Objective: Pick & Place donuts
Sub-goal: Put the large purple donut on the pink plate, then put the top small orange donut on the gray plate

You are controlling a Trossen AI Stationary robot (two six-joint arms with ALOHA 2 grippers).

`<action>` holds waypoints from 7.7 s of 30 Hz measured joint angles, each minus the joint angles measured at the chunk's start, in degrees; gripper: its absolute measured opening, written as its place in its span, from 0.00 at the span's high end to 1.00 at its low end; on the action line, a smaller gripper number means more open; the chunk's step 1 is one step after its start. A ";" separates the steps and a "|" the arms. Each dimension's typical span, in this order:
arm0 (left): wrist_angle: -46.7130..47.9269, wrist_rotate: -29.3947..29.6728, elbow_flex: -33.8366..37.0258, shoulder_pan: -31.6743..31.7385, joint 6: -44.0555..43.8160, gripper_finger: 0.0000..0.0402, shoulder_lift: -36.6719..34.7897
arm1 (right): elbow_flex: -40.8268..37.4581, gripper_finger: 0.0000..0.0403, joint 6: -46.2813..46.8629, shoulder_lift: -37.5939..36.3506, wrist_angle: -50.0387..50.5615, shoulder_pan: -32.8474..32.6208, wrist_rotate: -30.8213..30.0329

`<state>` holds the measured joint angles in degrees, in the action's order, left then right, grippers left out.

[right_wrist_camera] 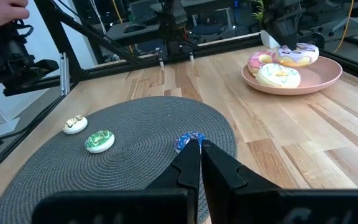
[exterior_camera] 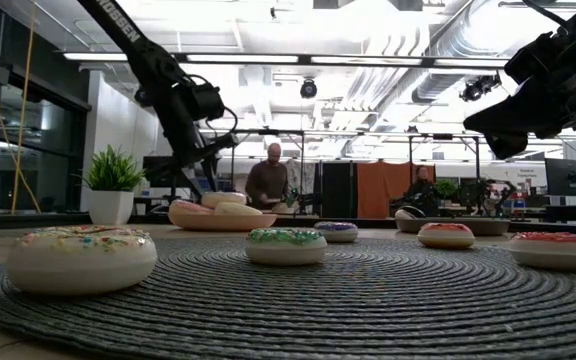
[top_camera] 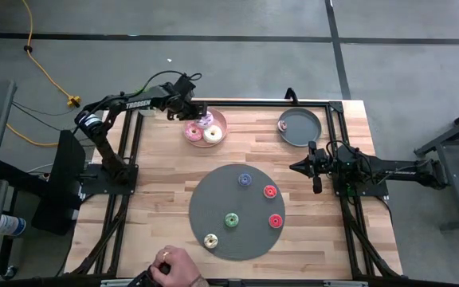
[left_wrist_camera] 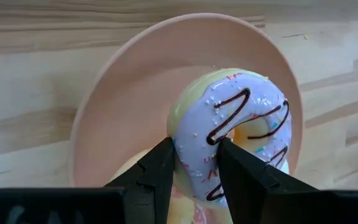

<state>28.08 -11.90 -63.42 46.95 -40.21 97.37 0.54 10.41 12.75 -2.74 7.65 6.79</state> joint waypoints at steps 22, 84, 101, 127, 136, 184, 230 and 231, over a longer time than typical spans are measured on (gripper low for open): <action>-1.61 -0.21 -0.06 2.32 1.14 0.70 0.63 | 0.00 0.99 0.00 0.00 0.00 0.01 0.01; -27.13 27.07 28.65 -50.64 -8.74 0.37 -38.89 | 0.00 0.99 0.00 -0.02 -0.02 -0.01 0.00; -29.17 30.56 37.61 -52.23 11.95 0.97 -49.03 | 0.00 1.00 0.00 -0.02 0.00 0.00 0.00; -20.80 19.19 54.71 -52.21 35.75 1.00 -94.01 | -0.01 0.99 0.00 -0.02 -0.02 0.00 0.00; -20.63 17.46 54.78 -52.21 41.37 1.00 -97.01 | -0.02 1.00 0.00 -0.02 0.02 -0.01 0.00; -30.82 27.98 62.58 -52.21 56.45 1.00 -96.77 | 0.00 0.99 0.00 0.02 0.00 0.00 0.00; -30.63 27.45 62.55 -52.21 56.20 1.00 -96.75 | 4.17 0.98 24.89 1.21 7.62 0.33 0.24; -30.63 27.45 62.55 -52.21 56.20 1.00 -96.75 | 5.71 0.98 25.43 1.58 9.92 0.49 0.24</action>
<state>-2.55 15.55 -0.86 -5.26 15.99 0.62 6.24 35.84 14.34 7.18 8.14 7.03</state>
